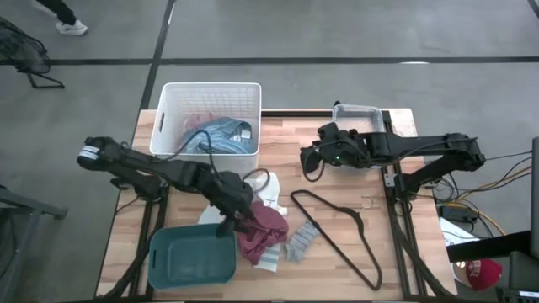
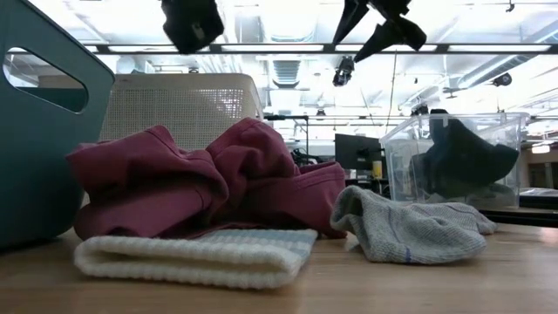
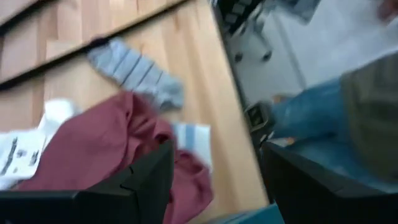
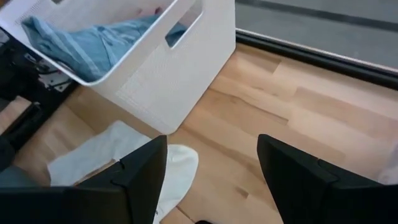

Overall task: Pick & Place Cloths
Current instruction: Put the red underwear into the transparent bin

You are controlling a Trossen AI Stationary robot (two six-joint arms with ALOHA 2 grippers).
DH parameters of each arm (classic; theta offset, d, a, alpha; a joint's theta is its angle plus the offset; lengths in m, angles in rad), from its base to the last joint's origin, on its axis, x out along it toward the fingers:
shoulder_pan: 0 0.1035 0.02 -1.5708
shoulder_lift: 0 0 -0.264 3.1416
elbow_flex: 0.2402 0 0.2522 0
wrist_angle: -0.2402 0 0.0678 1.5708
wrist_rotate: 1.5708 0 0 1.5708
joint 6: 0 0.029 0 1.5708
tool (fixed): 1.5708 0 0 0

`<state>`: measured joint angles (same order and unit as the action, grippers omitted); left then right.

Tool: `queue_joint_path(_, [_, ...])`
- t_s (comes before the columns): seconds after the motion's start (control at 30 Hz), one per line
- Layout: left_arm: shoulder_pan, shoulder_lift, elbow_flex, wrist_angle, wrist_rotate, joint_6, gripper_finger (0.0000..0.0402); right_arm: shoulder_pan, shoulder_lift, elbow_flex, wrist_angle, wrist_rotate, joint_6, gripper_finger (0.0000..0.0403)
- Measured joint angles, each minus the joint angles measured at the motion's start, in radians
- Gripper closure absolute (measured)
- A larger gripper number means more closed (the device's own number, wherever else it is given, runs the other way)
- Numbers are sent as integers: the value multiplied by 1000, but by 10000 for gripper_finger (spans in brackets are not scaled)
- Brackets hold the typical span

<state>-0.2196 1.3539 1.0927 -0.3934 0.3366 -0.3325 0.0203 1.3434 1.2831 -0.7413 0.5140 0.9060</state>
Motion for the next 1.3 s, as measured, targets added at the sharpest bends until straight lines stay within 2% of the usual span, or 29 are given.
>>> queue_joint_path(0.17, [-21,61,0,-47,-97,48,156,0,17,0,3,-23,4,169])
queue_joint_path(0.33, [-22,116,4,-27,-177,79,156,2,13,0,18,-24,-2,172])
queue_joint_path(0.53, [-31,205,68,-26,-239,226,156,1,2,0,15,-18,-25,157])
queue_joint_path(0.87, [-30,391,121,-26,-242,268,156,1,-5,0,14,-17,-49,145])
queue_joint_path(1.17, [-29,500,120,-25,-239,234,157,1,-5,0,14,-16,-54,176])
queue_joint_path(1.3, [-21,515,120,-27,-252,151,184,1,-5,0,14,-16,-54,189])
